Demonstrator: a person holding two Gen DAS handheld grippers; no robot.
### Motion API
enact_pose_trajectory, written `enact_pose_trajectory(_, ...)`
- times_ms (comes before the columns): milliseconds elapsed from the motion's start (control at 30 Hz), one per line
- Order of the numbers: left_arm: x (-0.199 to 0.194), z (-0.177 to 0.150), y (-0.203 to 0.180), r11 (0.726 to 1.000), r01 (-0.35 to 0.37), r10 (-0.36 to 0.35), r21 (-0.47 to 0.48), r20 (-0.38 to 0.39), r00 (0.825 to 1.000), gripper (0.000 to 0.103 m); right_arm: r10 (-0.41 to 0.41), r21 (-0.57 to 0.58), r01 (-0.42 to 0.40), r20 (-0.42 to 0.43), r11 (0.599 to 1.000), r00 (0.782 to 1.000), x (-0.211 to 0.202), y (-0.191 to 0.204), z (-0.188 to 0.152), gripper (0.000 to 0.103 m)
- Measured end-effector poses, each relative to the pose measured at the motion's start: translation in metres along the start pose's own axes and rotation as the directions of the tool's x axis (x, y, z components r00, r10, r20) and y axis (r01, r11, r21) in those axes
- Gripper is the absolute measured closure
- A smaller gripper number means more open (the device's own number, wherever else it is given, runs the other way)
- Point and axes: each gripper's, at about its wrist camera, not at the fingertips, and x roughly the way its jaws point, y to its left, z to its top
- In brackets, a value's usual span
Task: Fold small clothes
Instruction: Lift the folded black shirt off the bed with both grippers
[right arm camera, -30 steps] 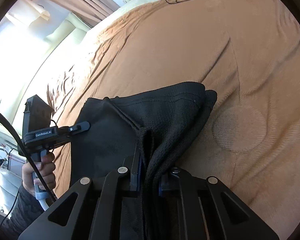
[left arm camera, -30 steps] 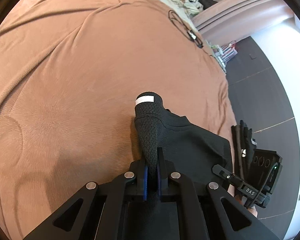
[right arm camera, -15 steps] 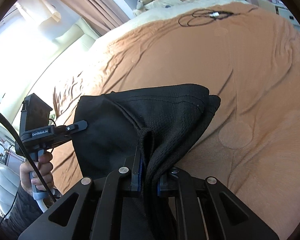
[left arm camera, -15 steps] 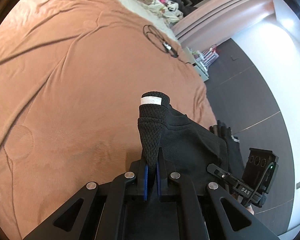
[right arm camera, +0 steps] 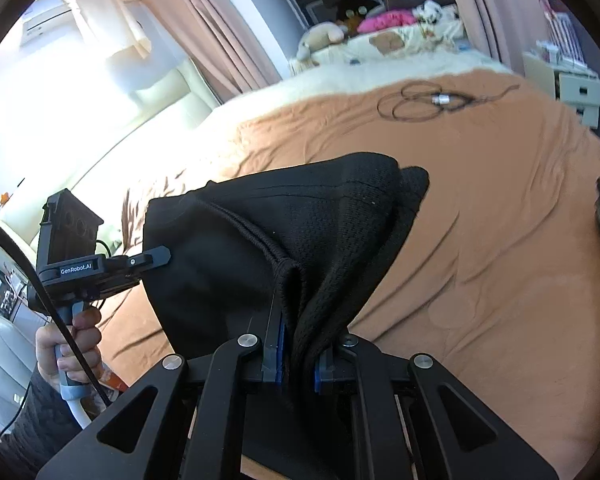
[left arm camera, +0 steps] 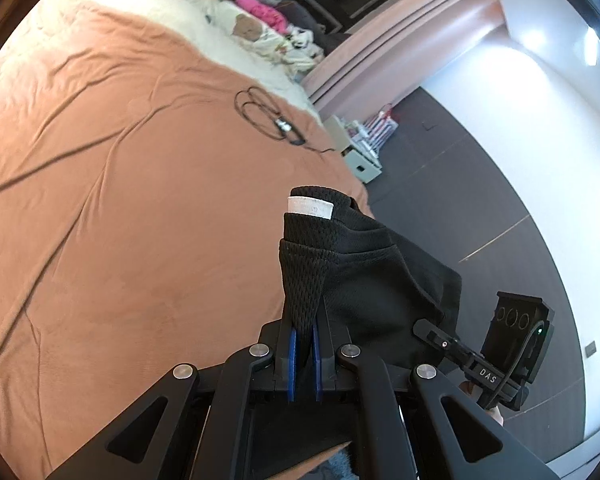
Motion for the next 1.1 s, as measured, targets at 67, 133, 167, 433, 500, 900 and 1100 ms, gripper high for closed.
enact_pose_trajectory(67,-0.005,0.003,-0.011,1.0,0.001,-0.001,0.015,0.005,1.0,0.097,-0.003,-0.01,0.004,0.023,1.0,1.0,-0.013,0.004,0.0,0.097)
enact_pose_trajectory(133,-0.01,0.005,-0.023,0.999,0.011,-0.012,0.033,0.011,1.0,0.097,-0.011,-0.022,0.012,0.046,1.0,0.999,-0.027,0.007,-0.001,0.097)
enact_pose_trajectory(167,-0.012,0.006,-0.029,0.999,0.016,-0.017,0.043,0.014,1.0,0.097,-0.015,-0.028,0.017,0.055,0.999,0.998,-0.032,0.008,-0.002,0.097)
enact_pose_trajectory(433,-0.01,0.01,-0.082,0.991,0.063,-0.065,0.12,0.014,0.998,0.097,-0.083,-0.071,0.093,0.137,0.993,0.987,-0.087,0.02,-0.011,0.097)
enact_pose_trajectory(500,-0.007,0.011,-0.096,0.987,0.078,-0.08,0.143,0.008,0.997,0.097,-0.097,-0.074,0.109,0.154,0.991,0.983,-0.103,0.02,-0.015,0.097)
enact_pose_trajectory(900,0.044,-0.003,-0.198,0.94,0.218,-0.199,0.262,-0.095,0.975,0.097,-0.249,-0.06,0.27,0.236,0.961,0.939,-0.19,0.022,-0.044,0.097)
enact_pose_trajectory(1100,0.074,-0.017,-0.245,0.911,0.256,-0.219,0.322,-0.148,0.964,0.097,-0.317,-0.021,0.335,0.28,0.942,0.906,-0.232,0.025,-0.064,0.097)
